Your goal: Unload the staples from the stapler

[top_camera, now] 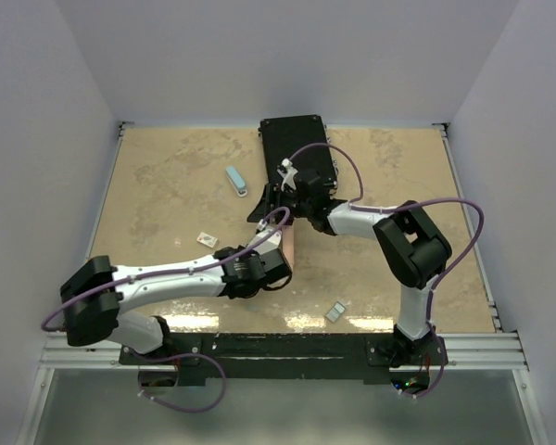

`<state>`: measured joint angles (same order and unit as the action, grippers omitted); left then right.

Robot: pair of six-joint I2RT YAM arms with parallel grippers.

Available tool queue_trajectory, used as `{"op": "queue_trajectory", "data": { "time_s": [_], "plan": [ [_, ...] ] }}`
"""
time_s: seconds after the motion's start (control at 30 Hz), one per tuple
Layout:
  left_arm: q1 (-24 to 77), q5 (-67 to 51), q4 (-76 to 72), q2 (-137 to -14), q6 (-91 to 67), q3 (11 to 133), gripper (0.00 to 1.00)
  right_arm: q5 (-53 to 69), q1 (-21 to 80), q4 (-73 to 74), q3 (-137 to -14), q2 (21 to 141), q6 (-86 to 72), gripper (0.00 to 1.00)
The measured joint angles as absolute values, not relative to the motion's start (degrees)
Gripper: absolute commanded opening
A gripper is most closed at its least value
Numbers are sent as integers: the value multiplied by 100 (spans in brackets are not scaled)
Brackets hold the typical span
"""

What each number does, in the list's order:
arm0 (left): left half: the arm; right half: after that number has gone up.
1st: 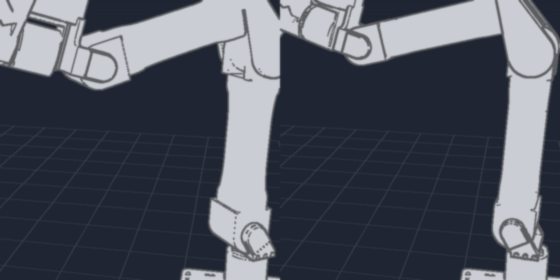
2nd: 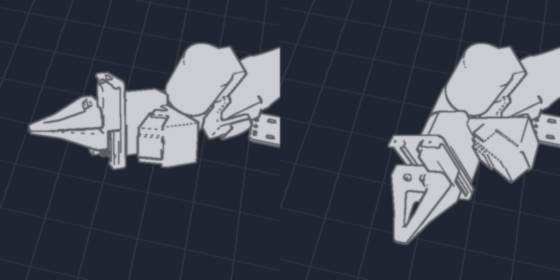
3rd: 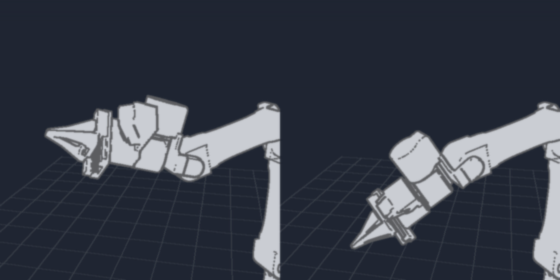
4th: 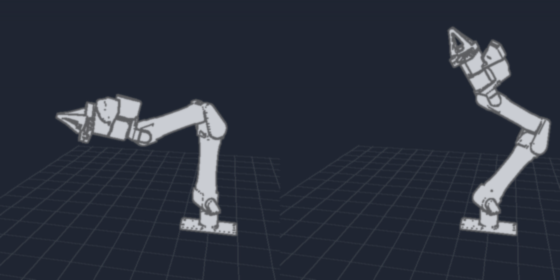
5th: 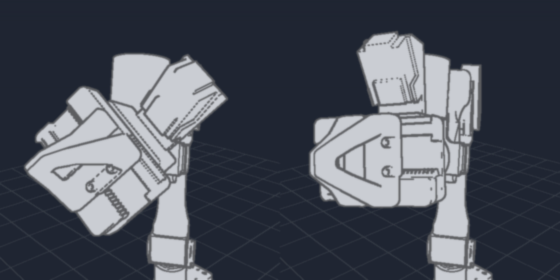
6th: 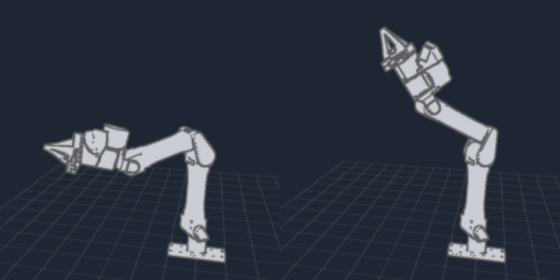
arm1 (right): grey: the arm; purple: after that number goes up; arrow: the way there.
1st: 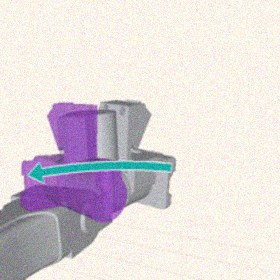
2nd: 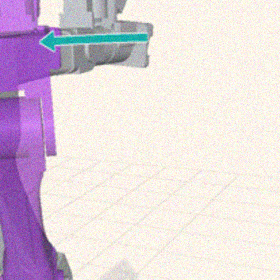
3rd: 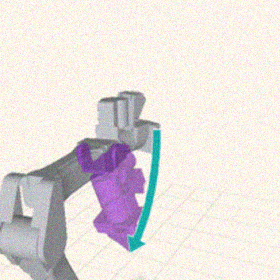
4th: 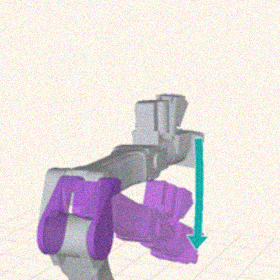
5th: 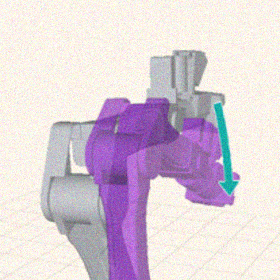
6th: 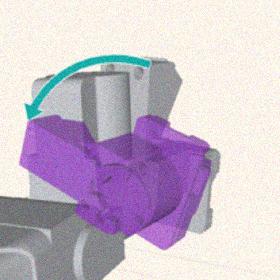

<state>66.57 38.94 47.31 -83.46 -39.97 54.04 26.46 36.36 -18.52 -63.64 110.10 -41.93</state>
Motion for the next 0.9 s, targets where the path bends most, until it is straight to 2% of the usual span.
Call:
{"op": "queue_trajectory", "data": {
  "time_s": [0.33, 0.5, 0.73, 0.9],
  "plan": [
    [5664, 2443, 3962, -6670, -3634, 5367, 0, 2606, 3612, -1070, -7432, 10698, -3879, 76],
    [5312, 1881, 3793, -6342, -3623, 5365, 0, 2552, 3472, -731, -7317, 10005, -3815, 77],
    [4836, 766, 2980, -6012, -3688, 4993, 0, 2279, 3293, -311, -6377, 8453, -3730, 79],
    [4821, -36, 2108, -5583, -3461, 4401, 0, 1962, 3319, 89, -6501, 8211, -3498, 79]
  ]
}}
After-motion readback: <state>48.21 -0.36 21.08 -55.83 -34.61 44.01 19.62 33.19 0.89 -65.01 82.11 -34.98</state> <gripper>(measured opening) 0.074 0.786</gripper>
